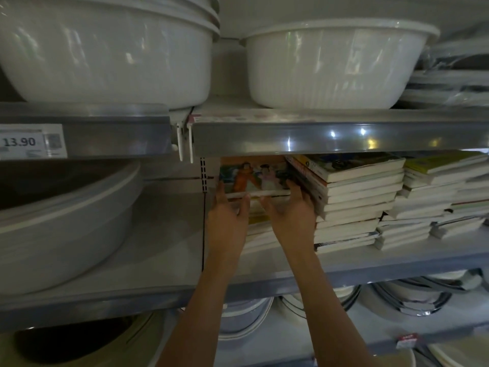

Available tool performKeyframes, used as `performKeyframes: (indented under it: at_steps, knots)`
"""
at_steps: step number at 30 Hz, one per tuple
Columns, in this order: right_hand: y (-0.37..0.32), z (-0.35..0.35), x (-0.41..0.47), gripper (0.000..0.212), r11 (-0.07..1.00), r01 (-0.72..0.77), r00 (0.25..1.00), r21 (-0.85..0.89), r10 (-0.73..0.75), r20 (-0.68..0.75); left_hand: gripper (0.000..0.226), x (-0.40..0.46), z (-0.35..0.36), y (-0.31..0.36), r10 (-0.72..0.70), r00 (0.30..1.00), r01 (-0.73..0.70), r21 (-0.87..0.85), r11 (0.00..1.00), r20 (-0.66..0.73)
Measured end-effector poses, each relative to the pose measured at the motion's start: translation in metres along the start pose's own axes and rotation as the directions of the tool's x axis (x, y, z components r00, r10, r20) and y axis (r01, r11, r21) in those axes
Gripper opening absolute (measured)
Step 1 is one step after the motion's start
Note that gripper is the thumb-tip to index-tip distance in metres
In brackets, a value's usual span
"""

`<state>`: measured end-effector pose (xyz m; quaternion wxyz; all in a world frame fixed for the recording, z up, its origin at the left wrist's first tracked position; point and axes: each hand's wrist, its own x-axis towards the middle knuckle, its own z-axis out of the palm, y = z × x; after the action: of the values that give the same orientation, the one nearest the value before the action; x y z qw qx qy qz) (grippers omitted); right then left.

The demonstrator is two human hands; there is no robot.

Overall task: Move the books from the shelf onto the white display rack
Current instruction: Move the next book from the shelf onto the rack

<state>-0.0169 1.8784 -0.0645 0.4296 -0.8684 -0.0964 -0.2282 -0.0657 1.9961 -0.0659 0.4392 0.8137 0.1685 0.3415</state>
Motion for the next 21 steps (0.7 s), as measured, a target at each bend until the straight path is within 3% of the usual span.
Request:
performKeyframes:
  at_steps: [5, 13, 16, 21]
  knots:
    - [-0.003, -0.008, -0.016, 0.077, 0.999, -0.022, 1.0, 0.048, 0.023, -0.017, 0.066, -0.012, -0.012, 0.004, 0.038, 0.999, -0.038, 0.04, 0.998, 0.001]
    - [-0.008, -0.029, -0.049, 0.066, 0.978, 0.029, 0.993, 0.207, -0.005, -0.118, 0.062, -0.045, -0.035, 0.007, 0.032, 0.999, -0.034, -0.086, 0.996, -0.024]
    - [-0.01, -0.032, -0.038, 0.07, 0.974, 0.013, 0.996, 0.225, 0.006, -0.087, 0.054, -0.035, -0.039, 0.007, 0.007, 1.0, -0.01, -0.116, 0.993, -0.028]
    - [-0.011, -0.037, -0.022, 0.05, 0.935, -0.115, 0.991, 0.335, 0.129, -0.021, 0.038, -0.013, -0.035, 0.011, -0.068, 0.995, 0.081, -0.195, 0.978, 0.074]
